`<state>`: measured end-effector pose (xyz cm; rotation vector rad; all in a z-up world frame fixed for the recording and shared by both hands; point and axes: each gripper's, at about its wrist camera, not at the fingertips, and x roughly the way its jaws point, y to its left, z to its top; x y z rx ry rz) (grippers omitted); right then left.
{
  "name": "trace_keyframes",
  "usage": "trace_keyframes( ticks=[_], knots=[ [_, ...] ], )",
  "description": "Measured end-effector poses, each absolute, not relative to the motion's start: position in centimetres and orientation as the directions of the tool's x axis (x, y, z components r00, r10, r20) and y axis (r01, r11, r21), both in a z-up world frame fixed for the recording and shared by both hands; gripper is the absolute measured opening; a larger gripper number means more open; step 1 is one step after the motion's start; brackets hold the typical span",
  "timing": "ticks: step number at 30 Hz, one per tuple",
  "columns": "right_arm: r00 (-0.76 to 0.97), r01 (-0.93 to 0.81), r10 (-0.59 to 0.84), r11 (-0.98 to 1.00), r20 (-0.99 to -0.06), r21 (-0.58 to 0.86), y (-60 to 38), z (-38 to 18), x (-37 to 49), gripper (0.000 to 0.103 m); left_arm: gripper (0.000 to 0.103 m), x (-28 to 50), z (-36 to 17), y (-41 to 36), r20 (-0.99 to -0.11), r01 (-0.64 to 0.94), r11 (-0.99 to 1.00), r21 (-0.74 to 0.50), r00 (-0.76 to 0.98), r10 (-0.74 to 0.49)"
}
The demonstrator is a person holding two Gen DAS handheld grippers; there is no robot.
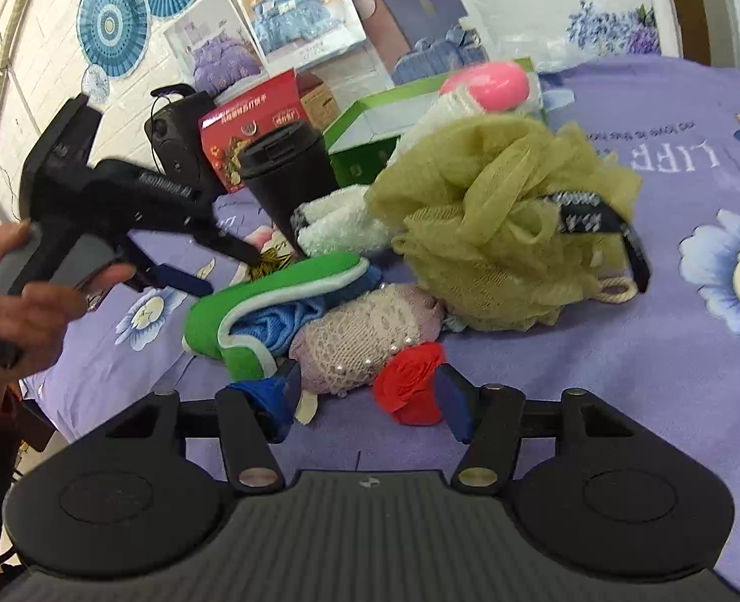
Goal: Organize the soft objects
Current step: 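Grasp the red fabric rose with the right gripper while the left gripper grasps the rope bundle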
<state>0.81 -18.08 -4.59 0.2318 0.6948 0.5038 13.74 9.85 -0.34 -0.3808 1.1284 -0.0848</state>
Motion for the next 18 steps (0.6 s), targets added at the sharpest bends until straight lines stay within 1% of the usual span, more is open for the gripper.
trace_keyframes(
  ticks=[3,5,10,14,18],
  knots=[
    [0.656,-0.37,0.504,0.864,-0.563,0.341,-17.4,-5.0,1.2,0.044,0.07,14.9,-0.7,9.8,-0.874,-0.171,0.928,-0.332,0.425,-0.235],
    [0.654,-0.368,0.496,0.868,-0.571,0.332,-17.3,-5.3,1.5,0.046,0.07,15.6,-1.0,9.8,-0.877,-0.193,0.915,-0.354,0.408,-0.253],
    [0.633,-0.356,0.486,0.874,-0.603,0.331,-17.4,-6.4,2.2,0.046,0.07,16.4,-1.3,10.1,-0.852,-0.237,0.864,-0.445,0.408,-0.327],
    [0.649,-0.353,0.497,0.867,-0.576,0.351,-17.9,-6.9,1.9,0.046,0.07,16.6,-1.2,9.9,-0.836,-0.254,0.845,-0.471,0.434,-0.336],
    [0.652,-0.362,0.501,0.865,-0.57,0.347,-18.0,-7.2,1.5,0.046,0.07,17.3,-1.4,9.9,-0.83,-0.269,0.837,-0.476,0.453,-0.326]
  ],
)
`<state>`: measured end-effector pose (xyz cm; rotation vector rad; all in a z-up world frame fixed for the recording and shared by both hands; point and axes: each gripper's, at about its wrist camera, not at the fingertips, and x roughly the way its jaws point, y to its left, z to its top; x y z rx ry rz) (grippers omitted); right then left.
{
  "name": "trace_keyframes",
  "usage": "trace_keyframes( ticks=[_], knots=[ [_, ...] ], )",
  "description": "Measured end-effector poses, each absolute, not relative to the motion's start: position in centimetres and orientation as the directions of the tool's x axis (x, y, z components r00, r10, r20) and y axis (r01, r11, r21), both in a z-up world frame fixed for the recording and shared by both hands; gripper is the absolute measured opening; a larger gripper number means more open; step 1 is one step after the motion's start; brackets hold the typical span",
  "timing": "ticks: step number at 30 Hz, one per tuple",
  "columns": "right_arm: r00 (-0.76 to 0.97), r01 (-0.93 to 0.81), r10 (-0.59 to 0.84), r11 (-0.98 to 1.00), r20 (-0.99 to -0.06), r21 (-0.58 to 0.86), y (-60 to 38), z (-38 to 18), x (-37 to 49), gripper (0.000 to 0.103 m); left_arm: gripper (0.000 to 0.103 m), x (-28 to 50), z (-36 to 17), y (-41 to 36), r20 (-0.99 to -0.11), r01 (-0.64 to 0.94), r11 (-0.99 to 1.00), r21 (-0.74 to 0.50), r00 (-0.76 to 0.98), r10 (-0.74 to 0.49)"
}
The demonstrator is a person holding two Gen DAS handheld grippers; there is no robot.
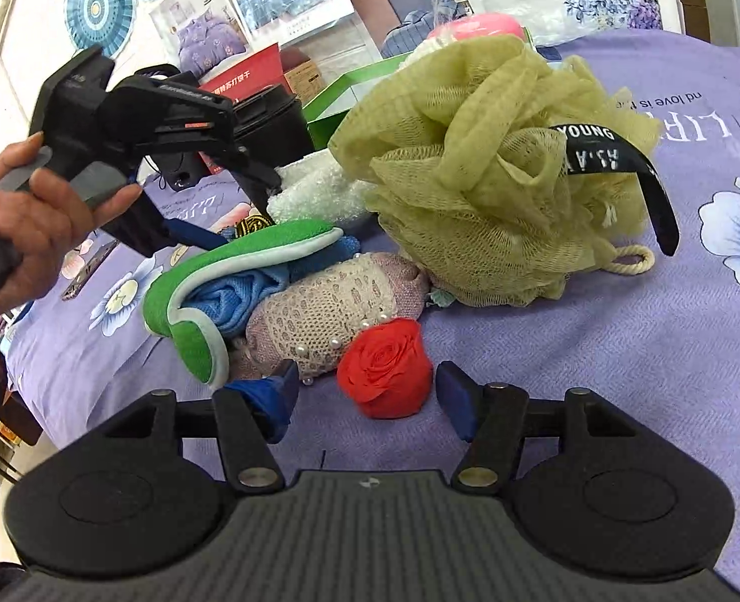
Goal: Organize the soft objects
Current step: 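Grasp the red fabric rose with the right gripper while the left gripper grasps the rope bundle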
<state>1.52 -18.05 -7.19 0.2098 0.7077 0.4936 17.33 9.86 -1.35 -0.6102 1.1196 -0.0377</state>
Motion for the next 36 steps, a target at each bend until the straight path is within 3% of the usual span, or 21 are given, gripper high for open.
trace_keyframes(
  ticks=[11,17,26,31,34,36],
  knots=[
    [0.689,-0.431,0.392,0.898,-0.61,0.089,-15.2,-7.3,-0.1,0.048,0.07,17.4,-3.4,12.1,-0.882,-0.347,0.849,-0.398,0.401,-0.25],
    [0.667,-0.399,0.424,0.898,-0.612,0.187,-16.1,-6.8,0.8,0.048,0.07,15.5,-1.8,15.3,-0.909,-0.415,0.885,-0.211,0.417,-0.022],
    [0.66,-0.362,0.459,0.888,-0.595,0.284,-15.8,-6.4,1.8,0.049,0.07,14.6,-2.6,19.5,-0.881,-0.452,0.798,-0.398,0.43,-0.196],
    [0.677,-0.379,0.449,0.892,-0.583,0.247,-15.1,-7.1,1.2,0.05,0.07,16.5,-3.0,17.1,-0.902,-0.469,0.821,-0.324,0.414,-0.119],
    [0.689,-0.415,0.421,0.897,-0.59,0.154,-14.3,-7.4,0.7,0.05,0.07,16.8,-3.0,16.7,-0.908,-0.466,0.835,-0.293,0.408,-0.091],
    [0.676,-0.429,0.397,0.897,-0.621,0.106,-13.7,-7.1,1.0,0.051,0.075,16.7,-3.0,16.8,-0.908,-0.46,0.837,-0.298,0.407,-0.099]
  ],
)
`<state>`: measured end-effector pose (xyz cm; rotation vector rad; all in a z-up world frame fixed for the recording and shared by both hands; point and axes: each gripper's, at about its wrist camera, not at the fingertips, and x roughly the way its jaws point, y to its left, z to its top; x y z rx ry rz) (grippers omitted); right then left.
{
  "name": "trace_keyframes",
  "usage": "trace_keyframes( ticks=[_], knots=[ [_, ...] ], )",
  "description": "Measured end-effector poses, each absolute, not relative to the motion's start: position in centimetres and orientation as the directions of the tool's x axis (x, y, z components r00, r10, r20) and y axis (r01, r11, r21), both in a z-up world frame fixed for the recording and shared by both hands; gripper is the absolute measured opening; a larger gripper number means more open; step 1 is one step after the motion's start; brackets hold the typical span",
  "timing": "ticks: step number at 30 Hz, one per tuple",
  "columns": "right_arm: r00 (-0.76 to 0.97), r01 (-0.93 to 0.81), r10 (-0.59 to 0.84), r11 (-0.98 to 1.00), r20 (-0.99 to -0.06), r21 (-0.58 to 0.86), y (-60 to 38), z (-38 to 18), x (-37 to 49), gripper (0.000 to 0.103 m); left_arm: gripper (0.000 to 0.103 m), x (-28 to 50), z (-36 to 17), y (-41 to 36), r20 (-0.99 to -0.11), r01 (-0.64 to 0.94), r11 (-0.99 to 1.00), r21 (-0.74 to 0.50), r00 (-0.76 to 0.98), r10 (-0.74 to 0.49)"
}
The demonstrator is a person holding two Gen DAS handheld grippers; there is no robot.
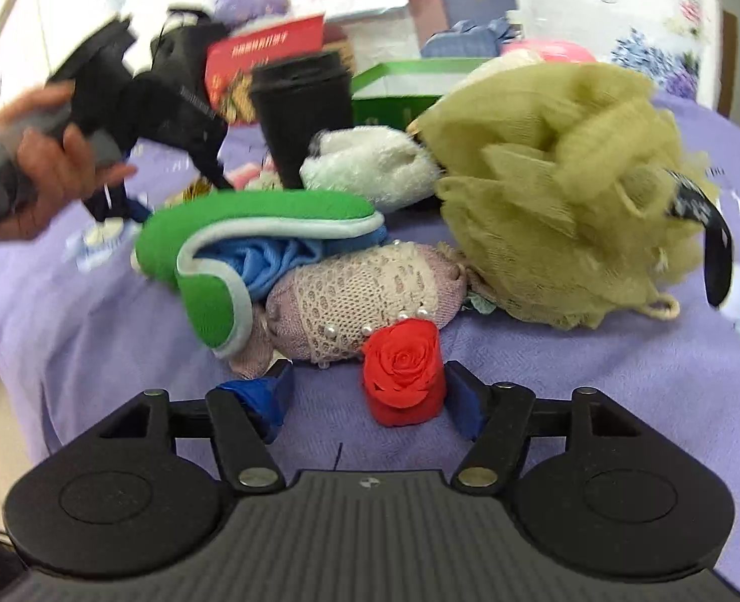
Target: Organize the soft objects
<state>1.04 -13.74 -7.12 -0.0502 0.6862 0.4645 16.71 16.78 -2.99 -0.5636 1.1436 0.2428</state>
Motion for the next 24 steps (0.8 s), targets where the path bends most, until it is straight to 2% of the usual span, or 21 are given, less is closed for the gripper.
trace_keyframes(
  ticks=[3,7,13,14,15,16,17,20,24],
  knots=[
    [0.644,-0.434,0.395,0.894,-0.656,0.112,-13.9,-6.5,1.9,0.051,0.082,16.8,-3.2,17.1,-0.904,-0.445,0.836,-0.32,0.408,-0.129],
    [0.65,-0.375,0.415,0.904,-0.637,0.206,-15.9,-5.9,2.3,0.051,0.082,16.7,-3.2,16.9,-0.901,-0.427,0.846,-0.319,0.414,-0.131],
    [0.64,-0.449,0.411,0.886,-0.649,0.119,-14.7,-6.4,2.2,0.048,0.081,16.7,-3.1,16.6,-0.902,-0.448,0.835,-0.32,0.414,-0.123],
    [0.644,-0.469,0.416,0.878,-0.642,0.099,-14.6,-6.6,2.1,0.042,0.073,16.7,-3.0,16.6,-0.905,-0.454,0.835,-0.31,0.411,-0.112],
    [0.647,-0.47,0.42,0.877,-0.637,0.101,-14.8,-6.9,2.0,0.032,0.049,16.6,-2.9,16.6,-0.905,-0.453,0.838,-0.306,0.412,-0.108],
    [0.65,-0.464,0.425,0.878,-0.63,0.115,-15.2,-6.9,1.9,0.024,0.038,16.6,-2.6,16.5,-0.908,-0.446,0.849,-0.284,0.41,-0.088],
    [0.65,-0.45,0.433,0.881,-0.624,0.142,-15.7,-6.8,1.9,0.017,0.02,16.4,-2.4,16.5,-0.902,-0.433,0.852,-0.293,0.42,-0.096],
    [0.644,-0.43,0.458,0.879,-0.612,0.205,-17.2,-6.5,1.6,0.017,0.013,15.9,-2.1,17.1,-0.882,-0.399,0.836,-0.376,0.431,-0.191],
    [0.668,-0.427,0.509,0.86,-0.542,0.28,-18.9,-4.5,0.3,0.017,0.013,14.7,-0.1,17.2,-0.862,-0.367,0.847,-0.386,0.47,-0.189]
  ],
)
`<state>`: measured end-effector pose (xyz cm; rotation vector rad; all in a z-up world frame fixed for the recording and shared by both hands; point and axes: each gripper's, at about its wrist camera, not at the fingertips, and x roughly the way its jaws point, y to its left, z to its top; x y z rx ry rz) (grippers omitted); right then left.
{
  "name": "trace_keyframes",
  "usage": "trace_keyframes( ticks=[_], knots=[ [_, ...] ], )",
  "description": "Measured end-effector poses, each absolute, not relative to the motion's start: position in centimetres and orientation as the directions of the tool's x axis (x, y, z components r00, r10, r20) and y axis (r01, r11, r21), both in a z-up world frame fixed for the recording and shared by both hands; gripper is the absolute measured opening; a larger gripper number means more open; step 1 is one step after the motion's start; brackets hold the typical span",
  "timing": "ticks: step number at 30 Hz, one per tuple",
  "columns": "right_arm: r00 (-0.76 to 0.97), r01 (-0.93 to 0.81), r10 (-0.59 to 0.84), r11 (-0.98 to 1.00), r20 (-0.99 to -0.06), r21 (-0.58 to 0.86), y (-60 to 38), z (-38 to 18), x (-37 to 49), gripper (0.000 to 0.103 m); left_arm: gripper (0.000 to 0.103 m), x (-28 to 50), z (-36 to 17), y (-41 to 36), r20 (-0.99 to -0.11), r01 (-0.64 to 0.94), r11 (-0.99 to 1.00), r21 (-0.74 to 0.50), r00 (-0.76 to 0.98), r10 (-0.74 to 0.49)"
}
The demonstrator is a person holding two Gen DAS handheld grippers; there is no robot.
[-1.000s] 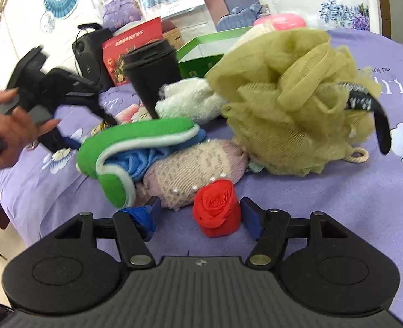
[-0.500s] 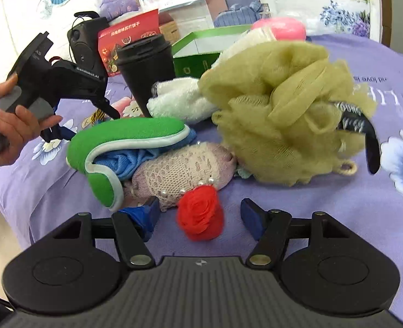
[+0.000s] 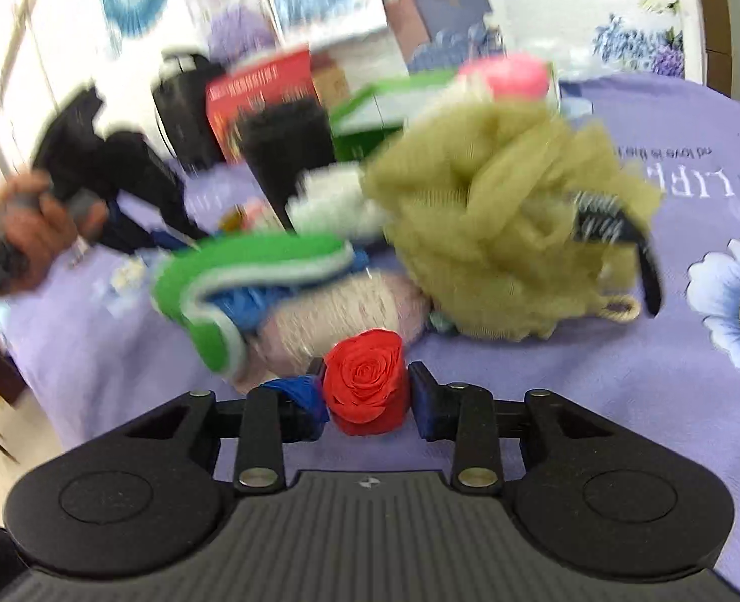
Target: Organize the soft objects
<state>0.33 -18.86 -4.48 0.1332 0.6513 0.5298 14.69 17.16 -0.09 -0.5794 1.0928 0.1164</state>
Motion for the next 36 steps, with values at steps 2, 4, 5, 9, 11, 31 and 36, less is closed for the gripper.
trace_keyframes(
  ticks=[2,4,5,9,11,31,36],
  knots=[
    [0.681,-0.441,0.523,0.852,-0.513,0.283,-19.0,-3.1,-0.2,0.017,0.013,14.2,1.1,17.2,-0.85,-0.35,0.849,-0.396,0.489,-0.195],
    [0.688,-0.46,0.541,0.841,-0.483,0.286,-19.1,-1.8,-0.6,0.017,0.013,13.9,2.4,17.4,-0.839,-0.331,0.851,-0.407,0.504,-0.205],
    [0.689,-0.477,0.562,0.827,-0.458,0.297,-19.2,-0.9,-0.6,0.017,0.013,13.9,3.1,17.4,-0.833,-0.322,0.852,-0.413,0.512,-0.21],
    [0.687,-0.552,0.619,0.785,-0.382,0.281,-19.2,2.8,0.7,0.017,0.012,15.0,5.8,17.0,-0.81,-0.279,0.861,-0.426,0.541,-0.226],
    [0.689,-0.582,0.629,0.776,-0.36,0.241,-18.9,4.7,2.6,0.017,0.012,16.5,7.6,16.5,-0.79,-0.244,0.863,-0.442,0.562,-0.246],
    [0.683,-0.642,0.645,0.754,-0.344,0.14,-15.9,8.5,15.5,0.017,0.014,21.7,7.9,15.8,-0.791,-0.154,0.96,-0.233,0.605,-0.095],
    [0.653,-0.66,0.679,0.727,-0.336,0.189,-17.5,7.2,6.6,0.017,0.015,16.4,2.9,17.8,-0.863,-0.071,0.991,-0.116,0.501,-0.065]
  ],
)
